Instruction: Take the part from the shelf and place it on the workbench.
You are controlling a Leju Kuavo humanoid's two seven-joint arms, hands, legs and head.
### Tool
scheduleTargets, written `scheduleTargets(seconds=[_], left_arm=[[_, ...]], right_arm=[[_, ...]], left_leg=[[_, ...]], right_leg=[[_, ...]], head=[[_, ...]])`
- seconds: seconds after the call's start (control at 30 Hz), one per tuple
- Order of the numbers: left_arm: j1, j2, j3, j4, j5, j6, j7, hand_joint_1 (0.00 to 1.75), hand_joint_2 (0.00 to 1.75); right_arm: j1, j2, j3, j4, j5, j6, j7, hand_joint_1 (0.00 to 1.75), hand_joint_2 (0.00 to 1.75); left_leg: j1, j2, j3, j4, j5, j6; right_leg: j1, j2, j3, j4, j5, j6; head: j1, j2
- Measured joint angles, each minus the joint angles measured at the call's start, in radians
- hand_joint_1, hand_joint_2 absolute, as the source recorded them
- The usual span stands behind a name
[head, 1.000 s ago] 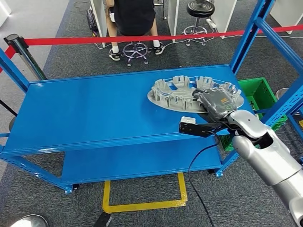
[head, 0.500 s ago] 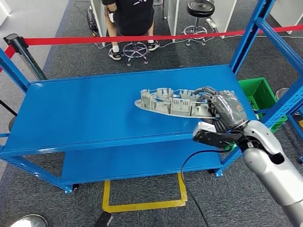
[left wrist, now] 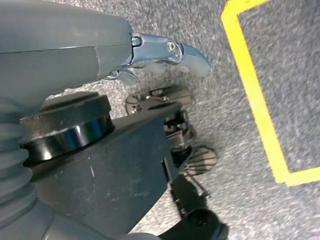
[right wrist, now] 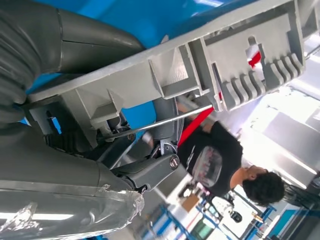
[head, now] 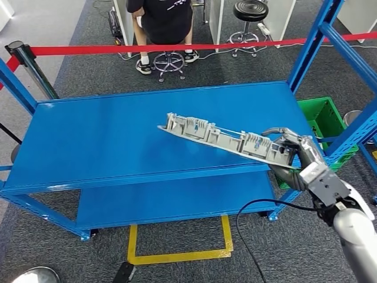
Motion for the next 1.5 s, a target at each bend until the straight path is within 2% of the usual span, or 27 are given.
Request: scheduleTargets(seconds=[0.1, 0.27, 0.37, 0.5, 0.6, 0.73, 0.87, 1.0, 1.13, 1.17, 1.2, 1.23, 1.3, 1.33, 1.37, 1.4, 1.43, 1.47, 1.5], left_arm=[[0.000, 0.000, 0.008, 0.000, 0.005, 0.007, -0.014, 0.00, 1.75], [0.000, 0.000, 0.014, 0.000, 0.006, 0.007, -0.017, 0.00, 1.75], [-0.001, 0.000, 0.018, 0.000, 0.017, 0.009, -0.022, 0.00, 1.75], [0.001, -0.001, 0.033, 0.000, 0.030, 0.007, -0.021, 0.00, 1.75], [0.002, -0.003, 0.043, 0.000, 0.042, -0.011, -0.006, 0.00, 1.75], [0.002, -0.005, 0.068, 0.000, 0.078, -0.044, 0.012, 0.00, 1.75], [0.001, -0.006, 0.090, 0.000, 0.102, -0.056, -0.007, 0.00, 1.75], [0.000, -0.005, 0.109, 0.000, 0.110, -0.056, -0.002, 0.00, 1.75], [-0.001, -0.007, 0.117, 0.000, 0.110, -0.053, 0.007, 0.00, 1.75], [-0.002, -0.007, 0.118, 0.000, 0.109, -0.053, 0.008, 0.00, 1.75], [-0.002, -0.008, 0.118, 0.000, 0.108, -0.053, 0.008, 0.00, 1.75], [-0.002, -0.009, 0.119, 0.000, 0.108, -0.053, 0.008, 0.00, 1.75], [-0.002, -0.009, 0.121, 0.000, 0.106, -0.054, 0.009, 0.00, 1.75], [-0.002, -0.009, 0.121, 0.000, 0.105, -0.054, 0.009, 0.00, 1.75], [-0.002, -0.009, 0.122, 0.000, 0.104, -0.055, 0.009, 0.00, 1.75], [-0.002, -0.009, 0.123, 0.000, 0.101, -0.056, 0.009, 0.00, 1.75], [-0.003, -0.009, 0.123, 0.000, 0.099, -0.057, 0.009, 0.00, 1.75], [-0.003, -0.008, 0.123, 0.000, 0.097, -0.058, 0.009, 0.00, 1.75], [-0.003, -0.008, 0.124, 0.000, 0.096, -0.059, 0.009, 0.00, 1.75]], right_arm=[[0.072, 0.000, -0.042, -0.055, -0.059, 0.003, -0.018, 1.75, 1.75], [0.124, 0.000, -0.080, -0.100, -0.084, 0.008, -0.021, 1.75, 1.75], [0.167, 0.000, -0.104, -0.124, -0.162, 0.038, -0.018, 1.75, 1.75], [0.317, 0.001, -0.180, -0.212, -0.351, 0.136, -0.032, 1.75, 1.75], [0.432, 0.016, -0.250, -0.278, -0.422, 0.191, -0.068, 1.75, 1.75], [0.553, 0.085, -0.339, -0.348, -0.454, 0.221, -0.116, 1.75, 1.75], [0.621, 0.181, -0.440, -0.387, -0.464, 0.257, -0.127, 1.75, 1.75], [0.640, 0.272, -0.547, -0.392, -0.486, 0.297, -0.098, 1.75, 1.75], [0.642, 0.322, -0.611, -0.392, -0.490, 0.308, -0.087, 1.75, 1.75], [0.641, 0.328, -0.619, -0.392, -0.487, 0.308, -0.085, 1.75, 1.75], [0.639, 0.332, -0.626, -0.391, -0.482, 0.307, -0.085, 1.75, 1.75], [0.637, 0.337, -0.633, -0.390, -0.478, 0.307, -0.085, 1.75, 1.75], [0.634, 0.344, -0.639, -0.386, -0.470, 0.307, -0.084, 1.75, 1.75], [0.634, 0.347, -0.640, -0.384, -0.466, 0.307, -0.084, 1.75, 1.75], [0.634, 0.349, -0.640, -0.382, -0.463, 0.305, -0.084, 1.75, 1.75], [0.634, 0.350, -0.640, -0.381, -0.459, 0.304, -0.085, 1.75, 1.75], [0.633, 0.350, -0.640, -0.381, -0.455, 0.301, -0.086, 1.75, 1.75], [0.631, 0.350, -0.640, -0.380, -0.451, 0.298, -0.087, 1.75, 1.75], [0.630, 0.351, -0.640, -0.380, -0.447, 0.295, -0.089, 1.75, 1.75]], left_leg=[[0.000, 0.000, 0.000, 0.000, -0.001, 0.000], [0.000, 0.000, 0.000, 0.000, -0.002, 0.001], [0.000, 0.000, 0.001, 0.000, -0.002, 0.001], [0.000, -0.002, 0.001, 0.000, -0.002, 0.002], [0.000, -0.002, 0.001, 0.000, -0.005, 0.003], [0.000, -0.002, 0.002, 0.000, -0.007, 0.003], [-0.001, -0.002, 0.002, 0.001, -0.008, 0.004], [-0.006, -0.001, 0.001, 0.007, -0.017, 0.019], [-0.011, 0.000, 0.005, 0.004, -0.001, 0.033], [-0.009, 0.002, 0.008, -0.005, 0.007, 0.037], [-0.007, 0.005, 0.011, -0.014, 0.014, 0.042], [-0.005, 0.007, 0.013, -0.020, 0.019, 0.044], [-0.007, 0.011, 0.011, -0.021, 0.021, 0.046], [-0.007, 0.013, 0.011, -0.020, 0.021, 0.046], [-0.007, 0.014, 0.009, -0.019, 0.021, 0.045], [-0.005, 0.014, 0.008, -0.016, 0.021, 0.043], [-0.002, 0.014, 0.006, -0.010, 0.020, 0.039], [0.000, 0.014, 0.003, -0.004, 0.018, 0.032], [0.000, 0.013, -0.001, 0.003, 0.016, 0.024]], right_leg=[[0.000, 0.001, 0.000, 0.000, 0.000, 0.000], [0.000, 0.000, 0.001, -0.001, -0.001, 0.001], [0.000, 0.000, 0.002, -0.001, -0.001, 0.002], [0.000, -0.003, 0.002, -0.001, -0.003, 0.002], [0.000, -0.003, 0.003, -0.001, -0.005, 0.002], [0.000, -0.002, 0.003, -0.001, -0.006, 0.003], [-0.001, -0.002, 0.005, -0.002, -0.007, 0.003], [-0.008, 0.000, 0.008, -0.006, -0.006, 0.009], [-0.015, 0.002, 0.013, -0.015, 0.004, 0.026], [-0.014, 0.000, 0.011, -0.010, -0.004, 0.028], [-0.013, -0.002, 0.002, 0.013, -0.026, 0.029], [-0.012, -0.005, -0.015, 0.058, -0.060, 0.029], [-0.009, -0.006, -0.062, 0.192, -0.133, 0.029], [-0.008, -0.007, -0.076, 0.241, -0.151, 0.031], [-0.009, -0.007, -0.074, 0.255, -0.150, 0.034], [-0.010, -0.008, -0.050, 0.226, -0.130, 0.036], [-0.012, -0.010, -0.009, 0.162, -0.103, 0.041], [-0.013, -0.010, 0.033, 0.096, -0.088, 0.045], [-0.012, -0.007, 0.065, 0.048, -0.075, 0.044]], head=[[0.000, 0.000], [0.000, 0.000], [0.000, 0.000], [0.000, 0.000], [0.000, 0.000], [0.000, 0.000], [0.000, 0.000], [0.000, 0.000], [0.000, 0.000], [0.000, 0.000], [0.001, 0.000], [0.003, 0.000], [0.005, 0.000], [0.005, 0.000], [0.005, 0.000], [0.005, 0.000], [0.005, 0.000], [0.005, 0.000], [0.006, 0.000]])
